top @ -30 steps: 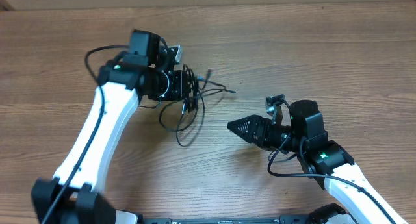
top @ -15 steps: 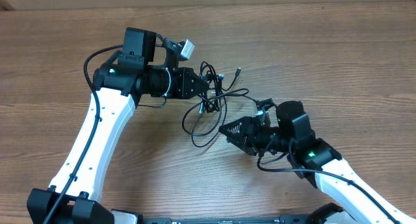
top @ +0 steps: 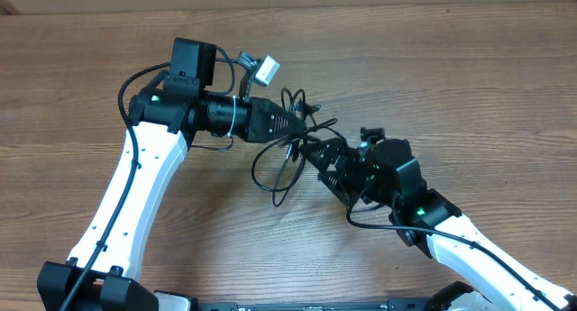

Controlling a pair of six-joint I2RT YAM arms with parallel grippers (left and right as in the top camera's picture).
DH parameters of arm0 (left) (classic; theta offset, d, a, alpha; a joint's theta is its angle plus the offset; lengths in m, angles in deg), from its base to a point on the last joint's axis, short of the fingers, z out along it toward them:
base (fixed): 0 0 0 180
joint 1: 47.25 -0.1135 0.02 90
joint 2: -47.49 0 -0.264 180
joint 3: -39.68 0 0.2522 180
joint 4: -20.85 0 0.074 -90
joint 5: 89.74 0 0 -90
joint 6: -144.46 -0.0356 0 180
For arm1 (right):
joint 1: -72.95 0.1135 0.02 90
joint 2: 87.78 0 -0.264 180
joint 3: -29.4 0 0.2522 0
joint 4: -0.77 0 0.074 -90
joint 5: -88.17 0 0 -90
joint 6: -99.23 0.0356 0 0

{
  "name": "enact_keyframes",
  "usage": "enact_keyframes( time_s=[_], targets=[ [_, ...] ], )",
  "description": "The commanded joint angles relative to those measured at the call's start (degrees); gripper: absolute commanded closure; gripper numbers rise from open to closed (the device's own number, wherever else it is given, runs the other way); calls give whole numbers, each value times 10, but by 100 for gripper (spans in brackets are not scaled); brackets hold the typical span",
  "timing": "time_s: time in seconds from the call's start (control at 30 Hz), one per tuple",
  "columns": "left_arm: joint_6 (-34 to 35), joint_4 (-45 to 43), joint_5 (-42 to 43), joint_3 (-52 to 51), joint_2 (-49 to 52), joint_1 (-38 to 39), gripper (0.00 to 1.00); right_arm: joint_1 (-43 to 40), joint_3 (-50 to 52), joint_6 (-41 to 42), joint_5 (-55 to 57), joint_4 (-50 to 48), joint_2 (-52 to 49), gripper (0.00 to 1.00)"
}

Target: Untangle cables

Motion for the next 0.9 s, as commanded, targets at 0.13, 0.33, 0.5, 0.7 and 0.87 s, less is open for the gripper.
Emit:
enact_keyframes(
  time_s=[0.13, 0.33, 0.5, 0.7, 0.87],
  targets=[
    [-79, -5, 227, 7, -5, 16, 95, 3, 1, 23, 50, -92, -20, 0],
    [-47, -61, 227, 8, -5, 27, 96, 8, 1, 12, 51, -41, -40, 0],
    [84, -192, 227, 8, -5, -7, 96, 2, 1, -30, 125, 166, -51, 0],
    [152, -271, 225, 8, -5, -81, 96, -58, 1, -72, 144, 283, -51, 0],
    [152, -270, 223, 7, -5, -108, 96, -77, 1, -94, 125, 269, -51, 0]
  ],
)
